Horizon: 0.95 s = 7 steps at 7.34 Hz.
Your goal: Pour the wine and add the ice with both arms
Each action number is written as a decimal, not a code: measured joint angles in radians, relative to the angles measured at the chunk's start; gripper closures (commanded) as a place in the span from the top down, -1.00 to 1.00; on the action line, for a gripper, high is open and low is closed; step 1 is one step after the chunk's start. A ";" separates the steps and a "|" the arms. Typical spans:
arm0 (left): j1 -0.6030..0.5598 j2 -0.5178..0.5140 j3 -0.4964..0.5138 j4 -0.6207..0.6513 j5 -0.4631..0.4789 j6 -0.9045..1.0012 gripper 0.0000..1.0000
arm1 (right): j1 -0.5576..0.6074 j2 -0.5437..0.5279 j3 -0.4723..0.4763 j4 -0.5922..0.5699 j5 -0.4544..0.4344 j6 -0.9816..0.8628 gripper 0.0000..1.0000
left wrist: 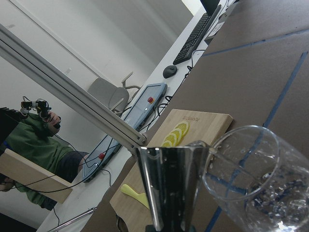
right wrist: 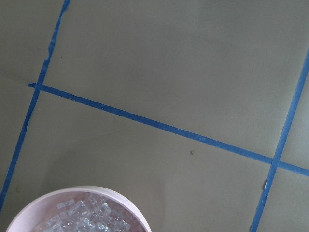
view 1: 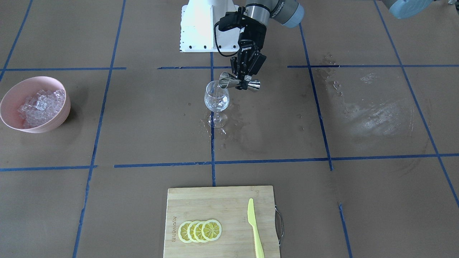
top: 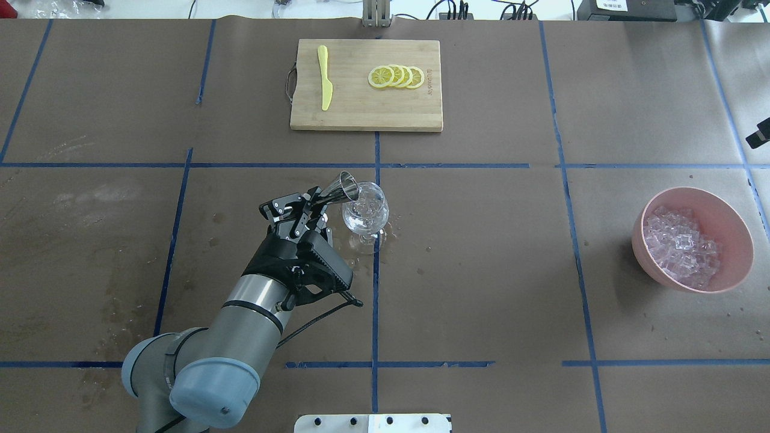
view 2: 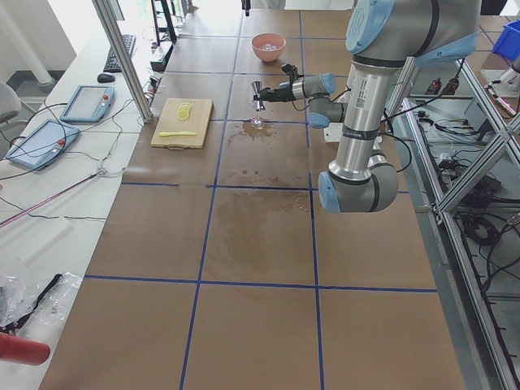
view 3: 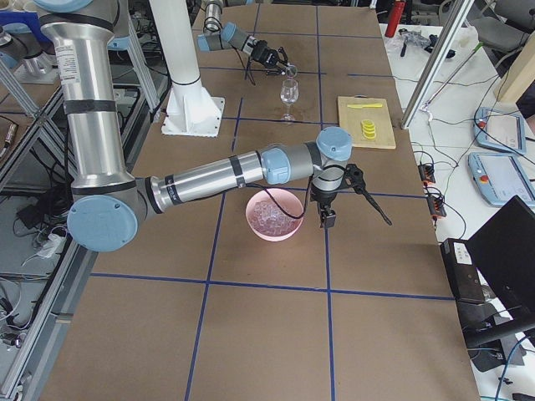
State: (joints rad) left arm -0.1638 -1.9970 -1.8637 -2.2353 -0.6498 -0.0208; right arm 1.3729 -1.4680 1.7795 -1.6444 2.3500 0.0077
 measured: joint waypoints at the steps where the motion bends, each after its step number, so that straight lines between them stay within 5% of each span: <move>1: -0.002 0.000 -0.005 0.004 -0.012 0.022 -1.00 | 0.000 0.000 0.000 0.000 0.000 0.000 1.00; 7: -0.028 -0.019 -0.022 0.084 -0.052 0.189 -1.00 | 0.000 0.000 -0.001 0.000 0.000 0.000 1.00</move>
State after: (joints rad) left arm -0.1919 -2.0163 -1.8855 -2.1514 -0.7018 0.1677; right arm 1.3729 -1.4680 1.7782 -1.6444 2.3500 0.0077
